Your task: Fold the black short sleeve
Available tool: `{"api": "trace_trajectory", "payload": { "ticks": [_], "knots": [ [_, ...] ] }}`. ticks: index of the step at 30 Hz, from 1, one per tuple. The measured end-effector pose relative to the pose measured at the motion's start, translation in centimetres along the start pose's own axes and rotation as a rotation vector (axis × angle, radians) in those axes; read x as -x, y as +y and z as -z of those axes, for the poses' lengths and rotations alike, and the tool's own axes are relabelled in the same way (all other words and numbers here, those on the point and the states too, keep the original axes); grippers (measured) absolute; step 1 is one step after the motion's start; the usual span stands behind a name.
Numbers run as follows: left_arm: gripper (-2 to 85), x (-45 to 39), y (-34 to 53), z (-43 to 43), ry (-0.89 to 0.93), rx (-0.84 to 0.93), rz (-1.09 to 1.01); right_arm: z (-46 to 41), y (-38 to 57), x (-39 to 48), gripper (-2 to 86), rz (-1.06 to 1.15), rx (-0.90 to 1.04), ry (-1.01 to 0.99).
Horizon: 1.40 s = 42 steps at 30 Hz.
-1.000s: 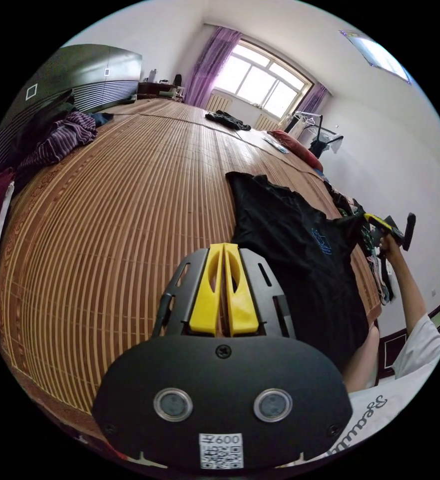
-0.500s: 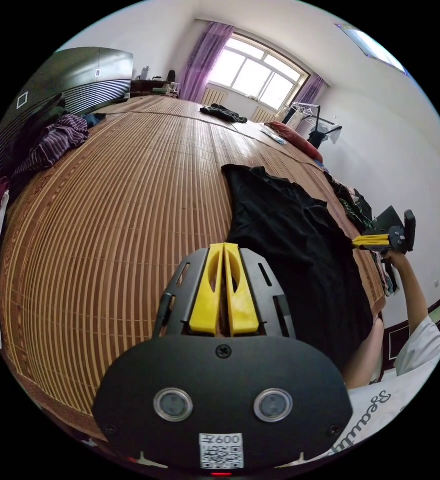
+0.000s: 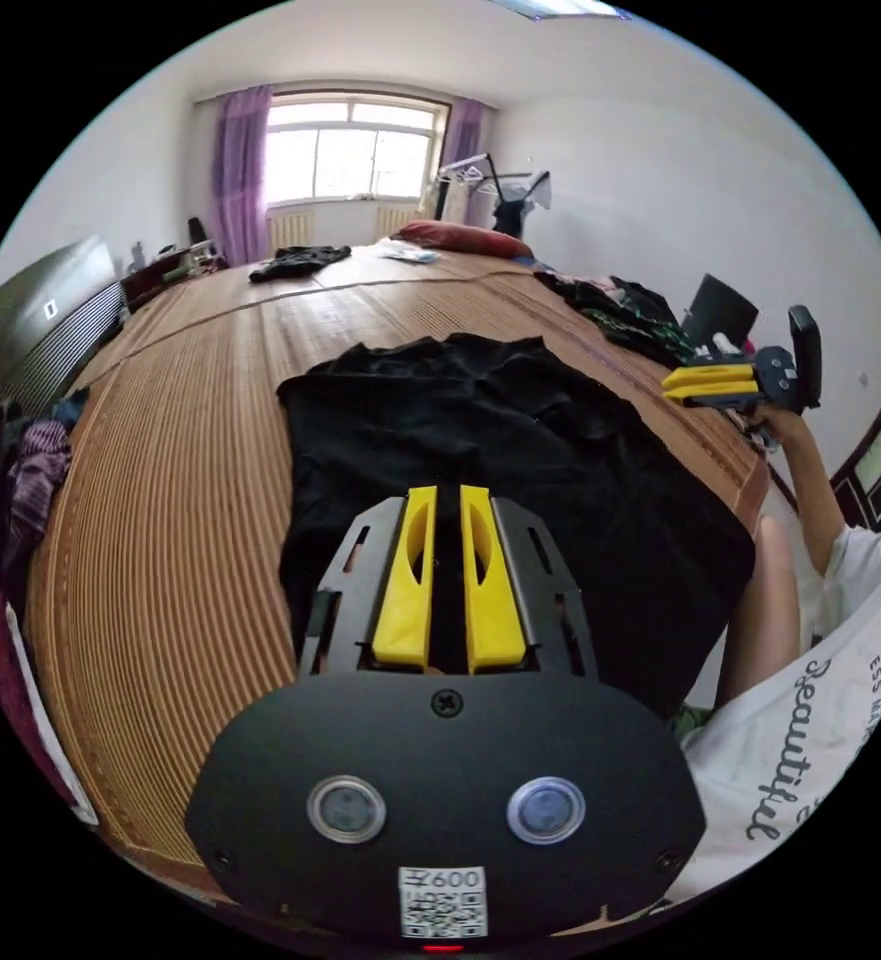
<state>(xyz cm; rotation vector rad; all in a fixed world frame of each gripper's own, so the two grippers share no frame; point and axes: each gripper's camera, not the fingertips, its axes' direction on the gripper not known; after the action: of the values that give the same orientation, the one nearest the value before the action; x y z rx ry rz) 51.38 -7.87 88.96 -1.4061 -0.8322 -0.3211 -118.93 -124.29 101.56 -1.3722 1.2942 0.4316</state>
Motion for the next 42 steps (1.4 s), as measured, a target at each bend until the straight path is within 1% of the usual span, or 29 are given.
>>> {"api": "trace_trajectory", "payload": {
  "ticks": [2, 6, 12, 15, 17, 18, 20, 22, 23, 26, 32, 35, 39, 42],
  "knots": [
    [1.9, -3.3, -0.9, -2.5, -0.029, 0.048, -0.097, -0.1, 1.5, -0.8, -0.7, -0.008, 0.001, 0.011],
    [3.0, -7.3, -1.5, -5.9, -0.088, 0.068, -0.202, -0.2, 3.4, -2.5, -0.7, -0.056, -0.021, -0.038],
    [7.9, -12.8, -3.6, -13.0, -0.039, 0.085, -0.341, -1.3, 5.6, -4.9, 1.5, -0.103, -0.018, -0.029],
    [10.1, -16.2, -5.6, -17.8, 0.01, 0.099, -0.42, -2.6, 6.8, -6.2, 3.3, -0.115, -0.028, -0.042],
    [10.8, -18.8, -7.2, -22.2, 0.043, 0.147, -0.471, -3.8, 7.6, -7.2, 3.8, -0.124, -0.008, -0.057],
    [10.7, -19.3, -7.5, -23.2, 0.04, 0.156, -0.479, -4.0, 7.7, -7.4, 3.9, -0.122, -0.004, -0.06],
    [10.2, -20.9, -8.2, -27.4, -0.033, 0.195, -0.509, -4.3, 8.0, -7.9, 4.1, -0.111, 0.011, -0.064],
    [9.2, -21.2, -8.3, -30.2, -0.084, 0.258, -0.524, -4.3, 8.1, -8.3, 4.2, -0.106, 0.011, -0.052],
    [8.2, -21.1, -8.3, -31.7, -0.083, 0.295, -0.522, -4.2, 8.2, -8.6, 4.2, -0.106, 0.009, -0.048],
    [4.8, -20.0, -8.4, -32.9, -0.041, 0.277, -0.457, -3.9, 8.3, -9.6, 4.1, -0.102, -0.005, -0.048],
    [2.5, -17.8, -9.6, -33.9, 0.044, 0.223, -0.332, -4.0, 8.3, -11.1, 3.9, -0.105, -0.02, -0.059],
    [2.3, -17.4, -10.5, -34.6, 0.039, 0.209, -0.321, -4.6, 8.2, -11.4, 4.3, -0.072, -0.004, -0.023],
    [2.4, -17.2, -11.6, -36.0, 0.038, 0.21, -0.336, -5.2, 8.3, -11.9, 4.3, -0.049, 0.003, -0.023],
    [2.7, -16.9, -12.4, -37.2, 0.035, 0.204, -0.339, -5.4, 8.5, -12.3, 2.8, -0.025, 0.007, -0.01]
  ]
}}
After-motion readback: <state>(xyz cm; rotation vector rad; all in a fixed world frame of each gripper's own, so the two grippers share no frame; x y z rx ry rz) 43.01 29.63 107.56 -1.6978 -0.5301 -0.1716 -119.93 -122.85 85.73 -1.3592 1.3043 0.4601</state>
